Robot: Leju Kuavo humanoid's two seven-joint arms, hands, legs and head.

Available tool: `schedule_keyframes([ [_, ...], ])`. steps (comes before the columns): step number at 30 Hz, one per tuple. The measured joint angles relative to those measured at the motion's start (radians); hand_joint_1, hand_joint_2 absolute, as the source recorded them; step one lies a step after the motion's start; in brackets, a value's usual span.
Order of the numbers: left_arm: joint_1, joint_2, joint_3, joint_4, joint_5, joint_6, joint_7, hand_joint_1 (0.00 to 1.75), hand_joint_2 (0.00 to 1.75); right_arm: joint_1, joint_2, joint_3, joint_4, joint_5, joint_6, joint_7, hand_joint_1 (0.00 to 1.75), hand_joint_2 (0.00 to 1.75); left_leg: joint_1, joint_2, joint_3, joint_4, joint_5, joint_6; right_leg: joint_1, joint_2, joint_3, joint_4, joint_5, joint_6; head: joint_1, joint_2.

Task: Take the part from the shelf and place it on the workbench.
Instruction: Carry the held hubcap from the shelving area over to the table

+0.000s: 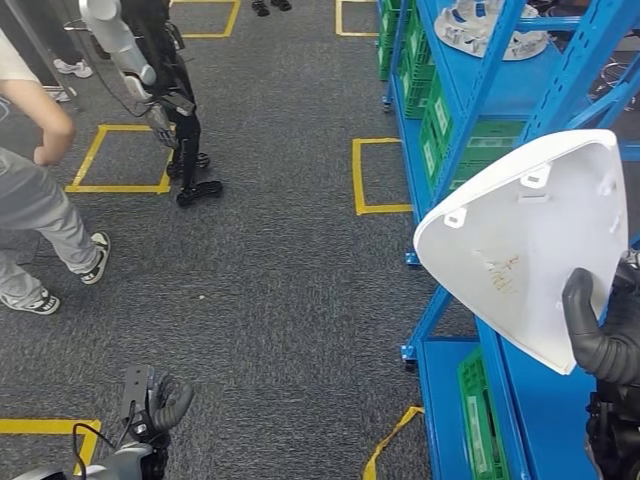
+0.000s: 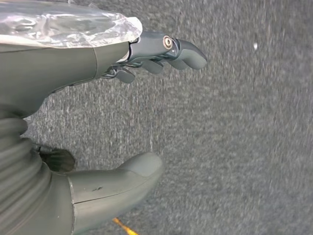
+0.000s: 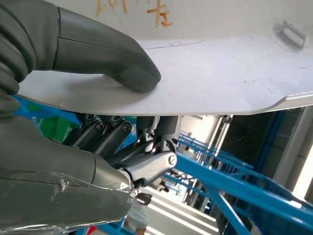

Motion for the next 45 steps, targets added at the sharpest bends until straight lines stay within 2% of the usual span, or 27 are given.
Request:
schedule_keyframes([
  [1, 0.0, -0.001, 0.0, 0.0, 0.0, 0.0, 0.0, 0.0, 1.75, 0.0, 0.0, 0.0, 0.0, 0.0, 0.0, 0.0, 1.75, 1.75, 0.0, -0.011, 0.002, 0.0, 0.0, 0.0, 0.003, 0.016, 0.033, -0.078, 0.043, -0.008, 0.0, 0.0],
  [3, -0.001, -0.004, 0.0, 0.0, 0.0, 0.0, 0.0, 0.0, 1.75, -0.001, 0.0, 0.0, 0.0, 0.0, 0.0, 0.0, 1.75, 1.75, 0.001, -0.032, 0.001, 0.0, 0.0, -0.004, 0.006, 0.06, 0.094, -0.211, 0.095, -0.021, -0.001, 0.0],
  [5, 0.0, -0.006, 0.0, 0.0, 0.0, 0.0, 0.001, 0.0, 1.75, -0.002, 0.0, -0.001, 0.0, 0.0, 0.001, 0.0, 1.75, 1.75, 0.007, -0.051, -0.007, -0.001, 0.005, -0.014, 0.008, 0.076, 0.116, -0.253, 0.098, -0.025, -0.001, 0.0],
  [7, 0.004, -0.006, 0.0, 0.0, 0.0, 0.0, 0.001, 0.0, 1.75, -0.004, 0.001, 0.0, 0.0, 0.002, 0.004, -0.001, 1.75, 1.75, 0.009, -0.061, -0.013, -0.004, 0.009, -0.026, 0.007, 0.053, 0.126, -0.271, 0.103, -0.027, 0.0, 0.0],
  [9, 0.003, -0.004, 0.0, 0.0, 0.0, 0.0, 0.0, 0.0, 1.75, -0.005, 0.003, 0.0, 0.0, 0.004, 0.009, -0.002, 1.75, 1.75, 0.005, -0.021, -0.029, 0.03, -0.015, -0.034, 0.002, 0.028, 0.138, -0.29, 0.112, -0.031, -0.005, 0.0],
  [11, -0.001, -0.003, 0.0, 0.0, 0.0, 0.0, 0.001, 0.0, 1.75, -0.004, 0.005, 0.001, 0.0, 0.006, 0.012, -0.002, 1.75, 1.75, 0.005, 0.028, -0.087, 0.143, -0.075, -0.041, 0.002, 0.001, 0.142, -0.298, 0.114, -0.034, -0.009, 0.0],
  [12, -0.001, -0.003, 0.0, 0.0, 0.0, 0.0, 0.001, 0.0, 1.75, -0.004, 0.005, 0.001, 0.0, 0.006, 0.013, -0.002, 1.75, 1.75, 0.007, 0.035, -0.121, 0.208, -0.101, -0.045, 0.003, -0.013, 0.142, -0.298, 0.113, -0.035, -0.011, 0.0],
  [14, 0.001, -0.003, 0.0, 0.0, 0.0, 0.0, 0.001, 0.0, 1.75, -0.002, 0.005, 0.001, 0.001, 0.007, 0.016, -0.001, 1.75, 1.75, 0.012, 0.043, -0.151, 0.264, -0.106, -0.053, 0.002, -0.04, 0.141, -0.297, 0.111, -0.035, -0.013, 0.0],
  [15, 0.003, -0.003, 0.0, 0.0, 0.0, 0.0, 0.001, 0.0, 1.75, -0.002, 0.005, 0.001, 0.001, 0.007, 0.018, -0.001, 1.75, 1.75, 0.015, 0.049, -0.135, 0.232, -0.083, -0.056, 0.001, -0.052, 0.141, -0.296, 0.11, -0.033, -0.015, 0.0],
  [18, -0.001, -0.001, 0.0, 0.0, -0.002, 0.0, 0.001, 0.0, 1.75, -0.002, 0.005, 0.002, 0.001, 0.009, 0.023, 0.0, 1.75, 1.75, 0.017, 0.102, -0.034, 0.045, -0.004, -0.057, 0.003, -0.082, 0.14, -0.282, 0.097, -0.018, -0.021, 0.0],
  [20, -0.004, -0.002, 0.0, 0.0, -0.005, 0.002, 0.003, 0.0, 1.75, -0.002, 0.005, 0.001, 0.0, 0.012, 0.026, 0.002, 1.75, 1.75, 0.013, 0.113, -0.012, 0.002, 0.003, -0.044, 0.009, -0.1, 0.141, -0.273, 0.086, -0.007, -0.019, 0.0],
  [22, -0.003, -0.003, 0.0, 0.0, -0.006, 0.006, 0.01, 0.0, 1.75, -0.002, 0.005, 0.001, 0.0, 0.016, 0.029, 0.005, 1.75, 1.75, 0.011, 0.09, -0.012, 0.003, 0.002, -0.029, 0.005, -0.111, 0.146, -0.27, 0.078, 0.003, -0.012, 0.0],
  [24, -0.003, -0.003, 0.0, 0.0, -0.006, 0.012, 0.018, 0.0, 1.75, -0.001, 0.005, 0.001, 0.0, 0.021, 0.032, 0.009, 1.75, 1.75, 0.012, 0.071, -0.008, 0.0, 0.003, -0.017, -0.002, -0.079, 0.134, -0.236, 0.05, 0.011, -0.008, 0.0],
  [27, -0.007, -0.004, 0.0, 0.0, -0.009, 0.019, 0.022, 0.0, 1.75, 0.004, 0.005, 0.0, 0.0, 0.029, 0.038, 0.012, 1.75, 1.75, 0.011, 0.044, -0.005, -0.001, 0.004, -0.006, -0.005, -0.017, 0.043, -0.039, -0.045, 0.015, -0.001, 0.0],
  [28, -0.007, -0.006, 0.0, 0.0, -0.011, 0.02, 0.023, 0.0, 1.75, 0.008, 0.005, 0.0, 0.001, 0.031, 0.04, 0.013, 1.75, 1.75, 0.009, 0.032, -0.005, -0.001, 0.003, -0.005, -0.005, -0.011, 0.011, 0.023, -0.063, 0.015, -0.001, 0.0],
  [29, -0.008, -0.007, 0.0, 0.0, -0.012, 0.02, 0.026, 0.0, 1.75, 0.012, 0.005, 0.0, 0.001, 0.032, 0.042, 0.014, 1.75, 1.75, 0.007, 0.018, -0.004, -0.001, 0.003, -0.004, -0.004, -0.008, -0.005, 0.047, -0.06, 0.012, -0.001, 0.0],
  [30, -0.008, -0.009, 0.0, 0.0, -0.013, 0.019, 0.03, 0.0, 1.75, 0.014, 0.005, 0.0, 0.001, 0.033, 0.043, 0.016, 1.75, 1.75, 0.006, 0.004, -0.002, 0.0, 0.003, -0.004, -0.004, -0.005, -0.002, 0.031, -0.036, 0.008, -0.001, 0.0],
  [31, -0.008, -0.01, 0.0, 0.0, -0.012, 0.018, 0.034, 0.0, 1.75, 0.014, 0.005, 0.0, 0.001, 0.034, 0.045, 0.018, 1.75, 1.75, 0.005, -0.01, 0.0, 0.0, 0.002, -0.004, -0.003, 0.002, 0.019, -0.024, 0.003, 0.002, 0.0, 0.0],
  [33, -0.009, -0.013, 0.0, 0.0, -0.011, 0.016, 0.039, 0.0, 1.75, 0.014, 0.005, 0.0, 0.001, 0.036, 0.048, 0.021, 1.75, 1.75, 0.006, -0.036, 0.002, -0.001, 0.002, -0.007, -0.002, 0.045, 0.077, -0.168, 0.075, -0.011, -0.001, 0.0],
  [35, -0.01, -0.016, 0.0, 0.0, -0.01, 0.015, 0.041, 0.0, 1.75, 0.013, 0.005, 0.0, 0.001, 0.037, 0.05, 0.022, 1.75, 1.75, 0.01, -0.059, -0.005, 0.0, 0.005, -0.015, 0.0, 0.075, 0.112, -0.246, 0.094, -0.018, 0.0, 0.0],
  [37, -0.008, -0.015, 0.0, 0.0, -0.01, 0.014, 0.043, 0.0, 1.75, 0.012, 0.005, 0.0, 0.0, 0.037, 0.05, 0.022, 1.75, 1.75, 0.012, -0.081, -0.013, -0.002, 0.011, -0.029, 0.0, 0.06, 0.123, -0.261, 0.092, -0.019, 0.0, 0.0],
  [38, -0.006, -0.015, 0.0, 0.0, -0.01, 0.014, 0.044, 0.0, 1.75, 0.011, 0.005, 0.0, 0.0, 0.038, 0.05, 0.023, 1.75, 1.75, 0.011, -0.076, -0.017, 0.001, 0.009, -0.036, -0.002, 0.047, 0.128, -0.268, 0.095, -0.021, -0.001, 0.0],
  [40, -0.01, -0.013, 0.0, 0.0, -0.01, 0.012, 0.047, 0.0, 1.75, 0.011, 0.005, 0.001, 0.0, 0.038, 0.051, 0.022, 1.75, 1.75, 0.007, -0.027, -0.046, 0.056, -0.027, -0.045, -0.005, 0.021, 0.136, -0.284, 0.104, -0.026, -0.01, 0.0],
  [41, -0.013, -0.013, 0.0, 0.0, -0.009, 0.011, 0.049, 0.0, 1.75, 0.011, 0.005, 0.001, 0.0, 0.039, 0.052, 0.022, 1.75, 1.75, 0.006, 0.008, -0.076, 0.118, -0.06, -0.049, -0.003, 0.006, 0.138, -0.287, 0.106, -0.028, -0.014, 0.0],
  [43, -0.016, -0.013, 0.0, 0.0, -0.004, 0.006, 0.054, 0.0, 1.75, 0.013, 0.005, 0.001, 0.002, 0.039, 0.056, 0.023, 1.75, 1.75, 0.009, 0.04, -0.146, 0.257, -0.115, -0.056, 0.0, -0.022, 0.136, -0.286, 0.105, -0.033, -0.019, 0.0],
  [44, -0.015, -0.013, 0.0, 0.0, -0.001, 0.004, 0.055, 0.0, 1.75, 0.014, 0.005, 0.001, 0.002, 0.039, 0.059, 0.023, 1.75, 1.75, 0.01, 0.044, -0.164, 0.292, -0.12, -0.059, 0.0, -0.035, 0.136, -0.286, 0.103, -0.034, -0.02, 0.0],
  [45, -0.014, -0.013, 0.0, 0.0, 0.003, 0.001, 0.056, 0.0, 1.75, 0.013, 0.005, 0.001, 0.003, 0.039, 0.061, 0.023, 1.75, 1.75, 0.011, 0.048, -0.162, 0.287, -0.107, -0.061, 0.0, -0.048, 0.136, -0.285, 0.102, -0.034, -0.021, 0.0],
])
